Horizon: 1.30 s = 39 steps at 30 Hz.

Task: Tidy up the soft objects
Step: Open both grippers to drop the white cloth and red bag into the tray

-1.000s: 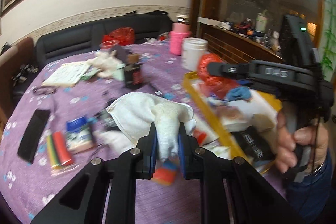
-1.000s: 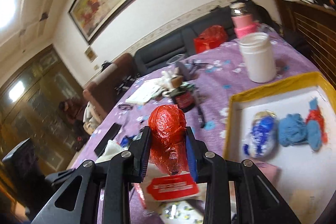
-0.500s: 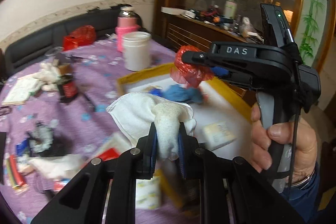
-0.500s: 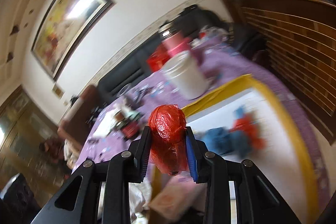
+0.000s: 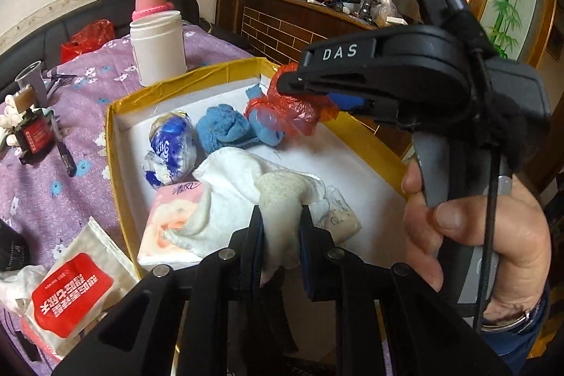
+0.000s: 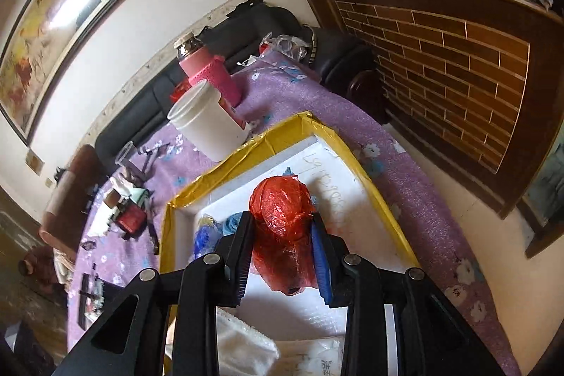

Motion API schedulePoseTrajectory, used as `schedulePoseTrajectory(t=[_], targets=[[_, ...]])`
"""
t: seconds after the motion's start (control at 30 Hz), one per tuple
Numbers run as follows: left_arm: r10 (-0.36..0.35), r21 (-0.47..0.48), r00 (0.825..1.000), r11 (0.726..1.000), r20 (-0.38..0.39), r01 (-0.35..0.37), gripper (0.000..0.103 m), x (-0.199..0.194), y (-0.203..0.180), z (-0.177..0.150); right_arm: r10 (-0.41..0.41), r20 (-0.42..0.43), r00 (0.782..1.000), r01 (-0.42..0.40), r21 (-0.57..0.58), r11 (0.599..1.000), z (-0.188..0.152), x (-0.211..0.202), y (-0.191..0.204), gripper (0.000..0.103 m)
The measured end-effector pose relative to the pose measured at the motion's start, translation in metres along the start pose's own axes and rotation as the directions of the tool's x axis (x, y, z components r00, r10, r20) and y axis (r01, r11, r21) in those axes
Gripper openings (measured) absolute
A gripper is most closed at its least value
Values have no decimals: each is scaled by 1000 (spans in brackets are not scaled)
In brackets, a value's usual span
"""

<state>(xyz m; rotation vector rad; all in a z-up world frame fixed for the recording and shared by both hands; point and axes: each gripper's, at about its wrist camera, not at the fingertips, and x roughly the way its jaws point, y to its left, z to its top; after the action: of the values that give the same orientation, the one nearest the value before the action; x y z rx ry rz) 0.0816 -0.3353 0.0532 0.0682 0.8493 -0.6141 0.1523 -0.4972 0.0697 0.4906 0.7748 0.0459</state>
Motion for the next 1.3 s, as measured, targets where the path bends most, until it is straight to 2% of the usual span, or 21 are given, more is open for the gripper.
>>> schedulePoseTrajectory(t=[0.17,0.53,0.57,0.6,0.63,0.7,0.9,1.13,1.3], targets=[[-10,-16,1000,1000,-4,10,17,2,4,-2,-42,-16,999,42,-18,999,-3,7,1,33],[-8,-19,1000,1000,5,8,17,1,4,-1,-76,-41,996,75,-27,997,-7,17,4,36],[-5,-17,1000,1000,5,5,19,1,4,-1,-73,-45,996,72,-27,997,-7,17,4,36],[-4,-15,1000,1000,5,4,20,1,3,-1,-77,-46,996,76,-29,997,-7,17,5,40],[-3,-14,1000,1000,6,4,22,1,3,-2,-82,-47,996,81,-29,996,-7,17,6,48],[-2,-12,1000,1000,7,2,26,1,3,-2,-72,-38,997,71,-31,997,-6,15,8,53],[-1,-9,1000,1000,11,1,31,1,3,-1,-61,-18,998,60,-28,998,-6,10,9,54],[-4,-21,998,1000,64,5,48,-12,2,1,-41,9,999,42,-17,999,-5,3,9,54],[4,-17,996,1000,89,-2,49,-21,1,2,-6,88,996,8,-31,999,-2,-12,14,54]])
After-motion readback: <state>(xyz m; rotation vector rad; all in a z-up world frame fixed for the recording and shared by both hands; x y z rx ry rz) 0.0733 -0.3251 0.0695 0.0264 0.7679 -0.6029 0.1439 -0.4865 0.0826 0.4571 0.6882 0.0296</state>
